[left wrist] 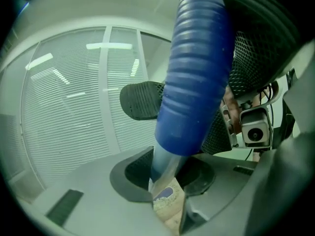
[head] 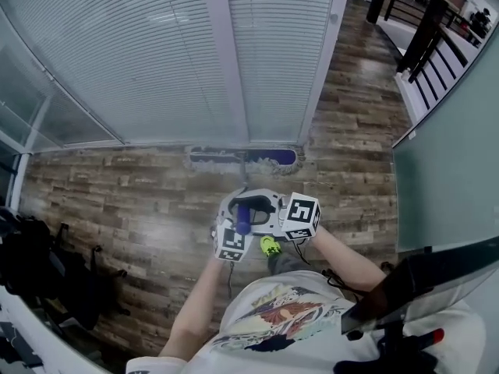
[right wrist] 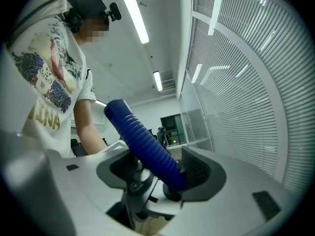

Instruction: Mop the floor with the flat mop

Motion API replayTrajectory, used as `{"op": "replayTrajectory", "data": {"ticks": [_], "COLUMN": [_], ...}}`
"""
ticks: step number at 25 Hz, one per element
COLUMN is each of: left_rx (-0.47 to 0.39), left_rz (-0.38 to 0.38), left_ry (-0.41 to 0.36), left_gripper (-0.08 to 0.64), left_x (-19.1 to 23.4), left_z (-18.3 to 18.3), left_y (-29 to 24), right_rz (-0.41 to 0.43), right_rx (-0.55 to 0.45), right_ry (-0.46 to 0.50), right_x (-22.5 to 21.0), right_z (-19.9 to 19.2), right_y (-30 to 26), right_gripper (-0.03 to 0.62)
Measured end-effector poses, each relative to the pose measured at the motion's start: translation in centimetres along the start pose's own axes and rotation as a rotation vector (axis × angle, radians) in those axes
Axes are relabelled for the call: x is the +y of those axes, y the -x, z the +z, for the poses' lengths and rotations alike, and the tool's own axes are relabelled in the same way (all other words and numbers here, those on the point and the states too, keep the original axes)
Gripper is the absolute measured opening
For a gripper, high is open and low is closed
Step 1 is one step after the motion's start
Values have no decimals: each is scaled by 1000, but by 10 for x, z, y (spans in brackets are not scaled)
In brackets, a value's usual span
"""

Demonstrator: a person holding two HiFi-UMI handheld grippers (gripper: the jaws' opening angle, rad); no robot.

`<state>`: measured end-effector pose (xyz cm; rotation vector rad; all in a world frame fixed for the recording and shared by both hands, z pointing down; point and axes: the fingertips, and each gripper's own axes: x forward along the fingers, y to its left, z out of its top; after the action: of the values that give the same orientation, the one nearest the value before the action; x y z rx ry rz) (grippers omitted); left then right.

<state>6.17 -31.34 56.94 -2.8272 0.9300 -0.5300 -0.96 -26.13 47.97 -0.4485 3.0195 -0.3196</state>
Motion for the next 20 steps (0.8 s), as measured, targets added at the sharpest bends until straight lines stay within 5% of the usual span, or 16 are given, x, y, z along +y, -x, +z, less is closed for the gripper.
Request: {"op": "replayTrajectory", "data": {"ticks": [9, 20], "left_rx": [-19, 15], "left_rz": [-15, -6], "left_ry": [-23, -5], "left_gripper": [98, 98], "left_x": [-107, -249], "left_z": [-28, -22], "left_y": [115, 221], "right_rz": [-30, -15], "right_rx": [1, -25], "right_ry": [6, -17], "right_x": [153, 320], "right_z": [-51, -75], "right_y": [9, 65], "right_gripper": [259, 259]}}
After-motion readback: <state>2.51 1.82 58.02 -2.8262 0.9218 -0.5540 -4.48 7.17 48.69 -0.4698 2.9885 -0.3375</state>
